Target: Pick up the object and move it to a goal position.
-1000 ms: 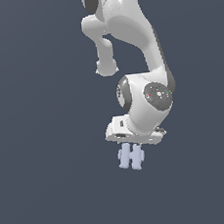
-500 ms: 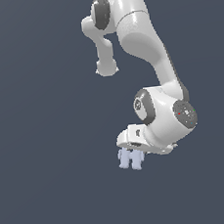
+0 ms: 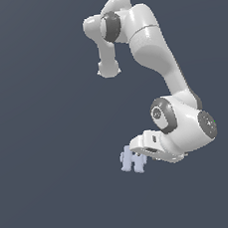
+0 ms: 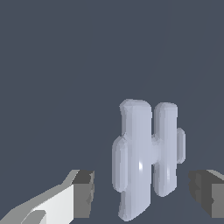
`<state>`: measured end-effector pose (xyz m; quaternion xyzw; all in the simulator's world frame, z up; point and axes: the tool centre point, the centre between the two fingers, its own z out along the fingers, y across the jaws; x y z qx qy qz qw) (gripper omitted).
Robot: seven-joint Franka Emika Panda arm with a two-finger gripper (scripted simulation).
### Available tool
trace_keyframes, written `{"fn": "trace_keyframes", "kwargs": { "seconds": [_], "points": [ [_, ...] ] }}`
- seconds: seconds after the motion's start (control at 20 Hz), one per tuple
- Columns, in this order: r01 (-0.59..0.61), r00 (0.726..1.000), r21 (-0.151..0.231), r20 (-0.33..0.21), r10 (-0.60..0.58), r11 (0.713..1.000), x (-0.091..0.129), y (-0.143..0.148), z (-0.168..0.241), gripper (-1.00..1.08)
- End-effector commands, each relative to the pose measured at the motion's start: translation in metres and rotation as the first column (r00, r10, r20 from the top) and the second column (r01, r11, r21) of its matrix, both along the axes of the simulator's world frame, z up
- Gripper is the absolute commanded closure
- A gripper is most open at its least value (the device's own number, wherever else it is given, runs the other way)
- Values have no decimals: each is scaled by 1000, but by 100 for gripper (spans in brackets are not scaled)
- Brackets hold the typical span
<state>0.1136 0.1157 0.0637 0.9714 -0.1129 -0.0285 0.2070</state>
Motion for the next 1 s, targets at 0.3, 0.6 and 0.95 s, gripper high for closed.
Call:
{"fn": "trace_keyframes", "kwargs": {
  "seconds": [0.3,0.6,0.95],
  "points": [
    [13,1000,-41,11,-13,999,1,11,-8,-60],
    [12,1000,-40,10,-12,999,1,10,-12,-60],
    [13,1000,-42,11,-13,999,-2,-1,-34,-60]
  ]
}}
